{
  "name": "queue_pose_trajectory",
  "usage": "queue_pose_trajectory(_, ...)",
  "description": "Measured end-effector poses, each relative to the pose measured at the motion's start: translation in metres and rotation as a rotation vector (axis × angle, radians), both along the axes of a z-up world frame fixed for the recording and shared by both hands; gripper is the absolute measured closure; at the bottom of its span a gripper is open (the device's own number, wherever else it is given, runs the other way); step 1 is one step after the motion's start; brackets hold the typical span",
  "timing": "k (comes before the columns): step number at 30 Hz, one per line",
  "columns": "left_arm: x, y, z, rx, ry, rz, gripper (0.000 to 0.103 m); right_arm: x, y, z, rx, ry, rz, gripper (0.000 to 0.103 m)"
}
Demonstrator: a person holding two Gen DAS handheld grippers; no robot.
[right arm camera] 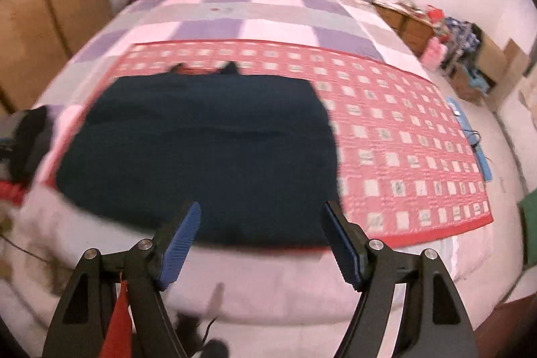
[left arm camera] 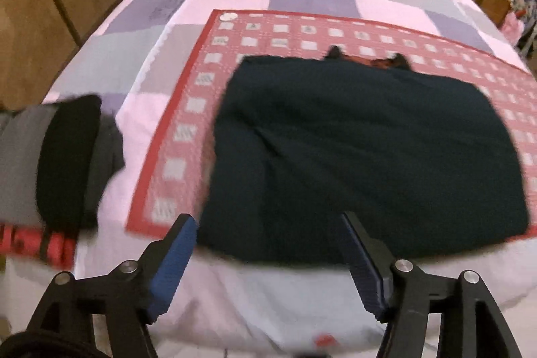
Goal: Fold large clothes
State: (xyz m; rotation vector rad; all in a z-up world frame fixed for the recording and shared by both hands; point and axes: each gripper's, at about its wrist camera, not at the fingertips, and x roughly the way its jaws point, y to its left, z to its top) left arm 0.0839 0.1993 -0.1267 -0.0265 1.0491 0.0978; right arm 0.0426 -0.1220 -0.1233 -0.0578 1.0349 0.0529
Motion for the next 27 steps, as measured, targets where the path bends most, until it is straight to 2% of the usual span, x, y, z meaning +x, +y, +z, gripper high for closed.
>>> queue_pose_trajectory(5, -0.059, -0.047, 0.041, -0.02, 0.016, -0.001, 0.029, -0.062, 0.04, 0.06, 0.039, -0.02, 0.03, 0.026)
queue_pose_trajectory(7, -0.083, -0.066, 0.06, -0.004, -0.003, -0.022, 0.029, -0.079, 0.049, 0.074, 0.061, -0.012, 0.017, 0.026)
queue_pose_trajectory(10, -0.106, -0.081, 0.081, 0.029, -0.02, -0.021, 0.021, -0.102, 0.055, 0.09, 0.097, 0.027, -0.018, 0.026)
queue_pose_trajectory(12, -0.115, -0.083, 0.089, -0.019, -0.003, -0.009, 0.021, -0.117, 0.059, 0.099, 0.115, 0.053, -0.054, 0.026)
queue_pose_trajectory(15, -0.124, -0.083, 0.099, -0.057, 0.022, 0.013, 0.021, -0.131, 0.067, 0.108, 0.107, 0.065, -0.036, 0.026)
queue_pose_trajectory(27, -0.121, -0.085, 0.121, -0.047, 0.035, -0.042, 0.021, -0.146, 0.084, 0.133, 0.077, 0.071, -0.012, 0.026)
